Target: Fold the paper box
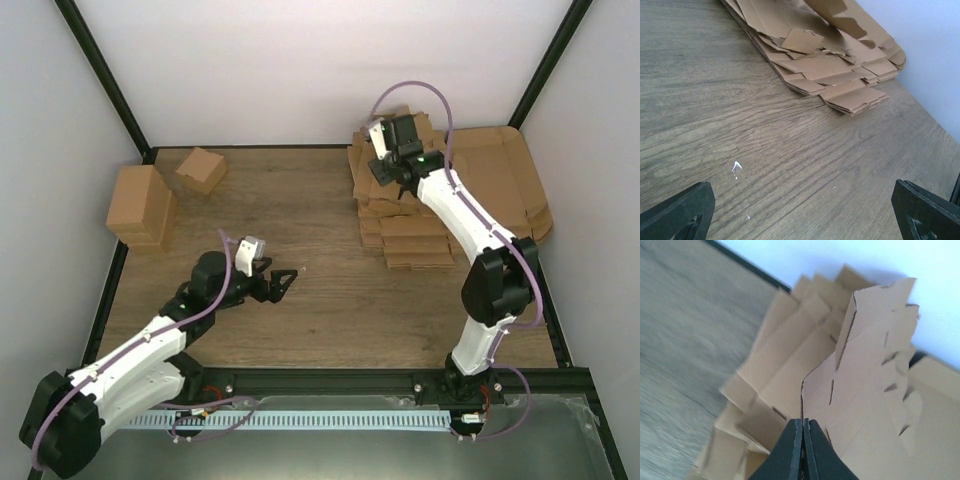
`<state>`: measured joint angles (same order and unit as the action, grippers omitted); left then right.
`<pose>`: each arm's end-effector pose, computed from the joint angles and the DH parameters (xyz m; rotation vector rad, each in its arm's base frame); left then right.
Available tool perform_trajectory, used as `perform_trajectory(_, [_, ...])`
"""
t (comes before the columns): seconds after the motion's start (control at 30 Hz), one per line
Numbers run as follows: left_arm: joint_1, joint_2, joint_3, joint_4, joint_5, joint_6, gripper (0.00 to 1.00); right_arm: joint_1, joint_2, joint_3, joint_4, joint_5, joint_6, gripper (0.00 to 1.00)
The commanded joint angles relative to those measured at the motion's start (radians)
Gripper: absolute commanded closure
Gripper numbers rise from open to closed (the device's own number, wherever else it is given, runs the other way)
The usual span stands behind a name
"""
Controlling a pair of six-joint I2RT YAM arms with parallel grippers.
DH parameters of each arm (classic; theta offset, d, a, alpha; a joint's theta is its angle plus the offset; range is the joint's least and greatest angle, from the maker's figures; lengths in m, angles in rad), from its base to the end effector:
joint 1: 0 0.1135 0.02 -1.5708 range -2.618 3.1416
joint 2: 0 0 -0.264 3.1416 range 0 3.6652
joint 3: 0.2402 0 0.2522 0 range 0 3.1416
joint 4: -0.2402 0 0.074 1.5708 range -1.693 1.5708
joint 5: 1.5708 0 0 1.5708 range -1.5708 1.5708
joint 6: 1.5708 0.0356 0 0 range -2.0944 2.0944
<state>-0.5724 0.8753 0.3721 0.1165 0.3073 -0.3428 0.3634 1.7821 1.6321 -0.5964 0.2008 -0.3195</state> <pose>0.1575 -0.1143 0.2099 0.4443 2.0002 -0.8887 0.3825 0.1378 0.3204 -0.6763 2.2065 -0.2101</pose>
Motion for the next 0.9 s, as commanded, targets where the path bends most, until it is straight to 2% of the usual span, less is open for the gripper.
perform_trajectory(0.0, [-0.006, -0.026, 0.048, -0.030, -0.020, -0.032, 0.00, 0.146, -0.050, 0.163, -0.109, 0.053, 0.059, 0.99])
perform_trajectory(0.07, [-0.005, -0.052, 0.090, -0.105, -0.086, -0.057, 0.00, 0.236, -0.045, 0.180, -0.166, 0.066, 0.098, 0.99])
perform_trajectory(0.17, [-0.004, -0.150, 0.161, -0.268, -0.308, -0.130, 0.00, 0.370, -0.033, 0.155, -0.243, 0.034, 0.183, 0.99])
perform_trajectory(0.23, [-0.002, -0.227, 0.208, -0.384, -0.451, -0.193, 0.00, 0.444, -0.021, 0.129, -0.281, -0.042, 0.238, 0.99])
perform_trajectory(0.33, [-0.001, -0.326, 0.251, -0.529, -0.602, -0.281, 0.00, 0.500, -0.025, 0.097, -0.306, -0.232, 0.316, 0.84])
perform_trajectory(0.4, [-0.001, -0.373, 0.268, -0.618, -0.668, -0.345, 0.00, 0.511, -0.101, 0.021, -0.249, -0.359, 0.355, 0.70])
perform_trajectory(0.47, [-0.001, -0.397, 0.273, -0.673, -0.668, -0.395, 0.00, 0.511, -0.216, -0.092, -0.142, -0.358, 0.407, 0.46])
perform_trajectory(0.53, [-0.001, -0.395, 0.267, -0.676, -0.621, -0.410, 0.00, 0.504, -0.324, -0.207, -0.082, -0.312, 0.450, 0.35])
perform_trajectory(0.63, [-0.001, -0.327, 0.263, -0.655, -0.519, -0.414, 0.00, 0.444, -0.437, -0.294, -0.060, -0.312, 0.499, 0.30])
perform_trajectory(0.77, [0.001, -0.145, 0.306, -0.605, -0.364, -0.367, 0.00, 0.340, -0.515, -0.435, -0.044, -0.309, 0.591, 0.25])
perform_trajectory(0.87, [0.002, 0.003, 0.343, -0.571, -0.290, -0.322, 0.00, 0.190, -0.577, -0.595, 0.019, -0.375, 0.645, 0.25])
